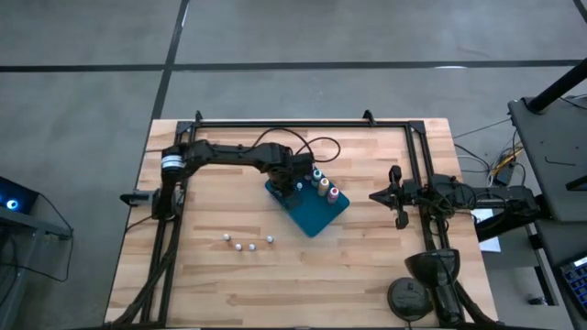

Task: Pick & Place food coloring
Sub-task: Put the blue food coloring bottle into the blue bin

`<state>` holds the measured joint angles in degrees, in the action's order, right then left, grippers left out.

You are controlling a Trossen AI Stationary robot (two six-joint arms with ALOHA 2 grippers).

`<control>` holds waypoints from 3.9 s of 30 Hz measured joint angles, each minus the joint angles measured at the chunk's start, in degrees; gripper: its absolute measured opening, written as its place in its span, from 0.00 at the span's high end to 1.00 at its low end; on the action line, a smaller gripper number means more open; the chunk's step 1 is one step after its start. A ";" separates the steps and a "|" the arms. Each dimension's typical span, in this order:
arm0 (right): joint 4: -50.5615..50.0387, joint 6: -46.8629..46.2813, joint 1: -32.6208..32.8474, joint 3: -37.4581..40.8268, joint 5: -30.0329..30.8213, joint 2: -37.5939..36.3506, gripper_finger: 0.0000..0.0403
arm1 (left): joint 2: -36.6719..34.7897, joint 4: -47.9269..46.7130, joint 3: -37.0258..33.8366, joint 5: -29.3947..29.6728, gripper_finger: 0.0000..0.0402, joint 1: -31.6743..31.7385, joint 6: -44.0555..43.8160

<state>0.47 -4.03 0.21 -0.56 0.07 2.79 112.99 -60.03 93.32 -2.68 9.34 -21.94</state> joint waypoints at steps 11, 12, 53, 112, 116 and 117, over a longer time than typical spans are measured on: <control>0.00 0.13 0.00 0.00 0.01 -0.02 0.98 | 2.82 0.10 2.39 -0.04 0.87 0.18 3.76; 0.01 0.09 0.00 0.00 0.01 -0.02 0.98 | 2.82 0.04 2.47 -0.04 0.87 0.18 4.40; 0.00 0.02 0.00 0.00 0.03 0.00 0.98 | 6.08 1.05 2.12 1.27 0.87 0.87 13.25; 0.00 0.11 0.00 0.00 0.02 0.00 0.98 | 7.24 2.86 1.92 1.25 0.74 1.05 13.88; 0.00 0.04 0.00 0.00 0.03 0.00 0.98 | 7.11 1.95 2.66 1.22 0.74 1.05 13.50; 0.00 0.11 0.00 0.00 0.01 0.00 0.98 | 7.07 1.72 3.13 1.22 0.74 1.06 13.27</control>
<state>0.47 -3.92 0.21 -0.56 0.08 2.79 120.06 -58.31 96.45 -1.45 10.41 -8.66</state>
